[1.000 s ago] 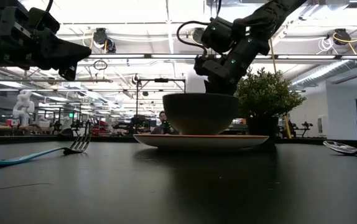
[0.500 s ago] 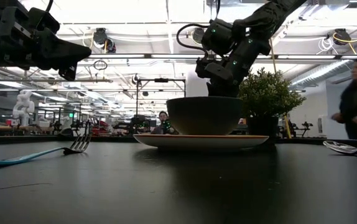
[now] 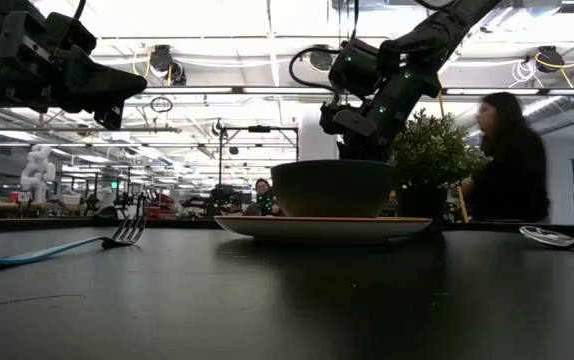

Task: Set table place
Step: Put the black bowl on the yellow plate

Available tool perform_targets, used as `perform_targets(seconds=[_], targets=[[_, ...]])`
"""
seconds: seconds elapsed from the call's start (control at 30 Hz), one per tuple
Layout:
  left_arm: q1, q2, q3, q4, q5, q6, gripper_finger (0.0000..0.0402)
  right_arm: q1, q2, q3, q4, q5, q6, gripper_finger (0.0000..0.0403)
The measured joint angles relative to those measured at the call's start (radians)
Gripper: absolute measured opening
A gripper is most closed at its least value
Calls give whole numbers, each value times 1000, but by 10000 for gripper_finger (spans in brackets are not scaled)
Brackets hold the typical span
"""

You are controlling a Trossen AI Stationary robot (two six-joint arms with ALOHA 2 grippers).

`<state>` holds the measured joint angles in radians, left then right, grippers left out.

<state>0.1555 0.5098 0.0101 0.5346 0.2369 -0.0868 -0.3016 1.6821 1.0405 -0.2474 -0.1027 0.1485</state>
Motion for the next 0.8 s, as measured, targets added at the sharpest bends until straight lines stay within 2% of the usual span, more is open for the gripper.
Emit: perform_targets(seconds=[0.8], targets=[[0, 0, 0, 0, 0, 0, 26, 2, 0, 0, -2, 2, -23, 12]])
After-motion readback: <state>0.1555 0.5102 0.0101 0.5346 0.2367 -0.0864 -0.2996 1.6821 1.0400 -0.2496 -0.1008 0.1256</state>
